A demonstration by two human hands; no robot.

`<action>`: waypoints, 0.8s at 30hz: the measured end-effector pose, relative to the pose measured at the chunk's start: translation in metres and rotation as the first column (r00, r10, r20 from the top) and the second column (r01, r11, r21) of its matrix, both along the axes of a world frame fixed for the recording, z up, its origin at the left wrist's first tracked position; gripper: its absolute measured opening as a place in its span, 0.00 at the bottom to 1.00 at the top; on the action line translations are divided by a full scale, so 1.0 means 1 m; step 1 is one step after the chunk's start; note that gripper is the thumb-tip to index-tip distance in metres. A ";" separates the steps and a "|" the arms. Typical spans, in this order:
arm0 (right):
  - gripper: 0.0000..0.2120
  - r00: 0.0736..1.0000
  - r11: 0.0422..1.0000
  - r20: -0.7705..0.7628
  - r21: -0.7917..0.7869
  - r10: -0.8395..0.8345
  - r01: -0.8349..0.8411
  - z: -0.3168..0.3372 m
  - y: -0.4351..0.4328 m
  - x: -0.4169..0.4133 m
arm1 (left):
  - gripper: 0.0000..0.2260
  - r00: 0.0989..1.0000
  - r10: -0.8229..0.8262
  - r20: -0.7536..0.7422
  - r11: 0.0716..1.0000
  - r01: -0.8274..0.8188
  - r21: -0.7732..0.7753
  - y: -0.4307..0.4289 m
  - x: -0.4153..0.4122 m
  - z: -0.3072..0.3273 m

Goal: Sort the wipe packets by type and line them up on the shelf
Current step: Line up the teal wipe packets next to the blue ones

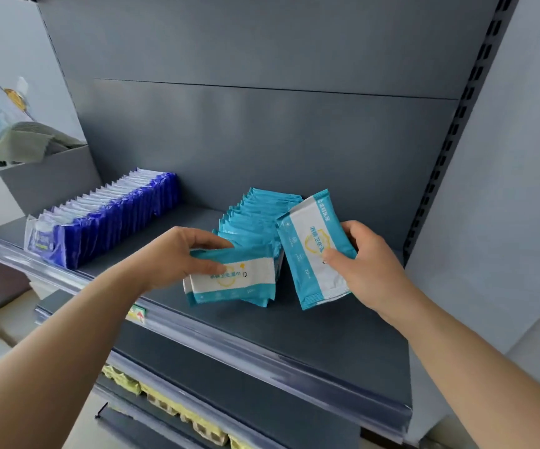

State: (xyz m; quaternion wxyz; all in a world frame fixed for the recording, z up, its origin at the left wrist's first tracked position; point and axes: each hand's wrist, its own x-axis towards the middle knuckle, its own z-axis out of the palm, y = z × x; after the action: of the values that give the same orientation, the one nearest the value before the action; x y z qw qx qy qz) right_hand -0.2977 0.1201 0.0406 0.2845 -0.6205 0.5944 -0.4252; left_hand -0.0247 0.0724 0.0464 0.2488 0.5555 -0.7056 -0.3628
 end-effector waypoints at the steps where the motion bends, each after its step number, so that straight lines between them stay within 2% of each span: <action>1: 0.09 1.000 1.000 -0.002 0.000 -0.009 0.009 0.000 -0.002 0.003 | 0.17 0.998 -0.028 0.053 1.000 0.028 -0.001 -0.007 0.002 -0.001; 3: 0.09 1.000 1.000 -0.002 0.007 -0.025 0.025 0.001 -0.004 0.008 | 0.19 0.986 -0.072 0.152 0.997 0.075 -0.015 -0.021 0.005 -0.007; 5: 0.08 0.999 0.999 0.000 0.015 -0.043 0.043 0.001 -0.004 0.015 | 0.20 0.979 -0.080 0.186 0.994 0.091 -0.053 -0.030 0.007 -0.017; 11: 0.08 0.988 0.987 0.021 0.033 -0.155 0.154 -0.005 0.004 0.042 | 0.31 0.987 -0.045 0.151 0.977 0.075 -0.201 -0.032 0.022 -0.042; 15: 0.09 0.966 0.966 0.051 0.051 -0.254 0.252 -0.012 0.012 0.058 | 0.40 0.988 -0.114 0.105 0.982 0.128 -0.140 -0.032 0.040 -0.054; 20: 0.09 0.929 0.935 0.114 0.086 -0.353 0.345 -0.025 0.023 0.076 | 0.37 0.984 -0.178 0.002 0.978 0.177 -0.114 -0.035 0.048 -0.058; 24: 0.10 0.895 0.897 0.078 0.106 -0.439 0.430 -0.034 0.027 0.084 | 0.29 0.980 -0.177 -0.086 0.984 0.174 -0.040 -0.042 0.049 -0.056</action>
State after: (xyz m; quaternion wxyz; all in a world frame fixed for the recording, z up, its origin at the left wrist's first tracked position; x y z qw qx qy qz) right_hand -0.2135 0.1475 0.0064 0.2382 -0.4373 0.7208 -0.4822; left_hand 0.0238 0.0299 -0.0093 0.2558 0.4703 -0.7458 -0.3965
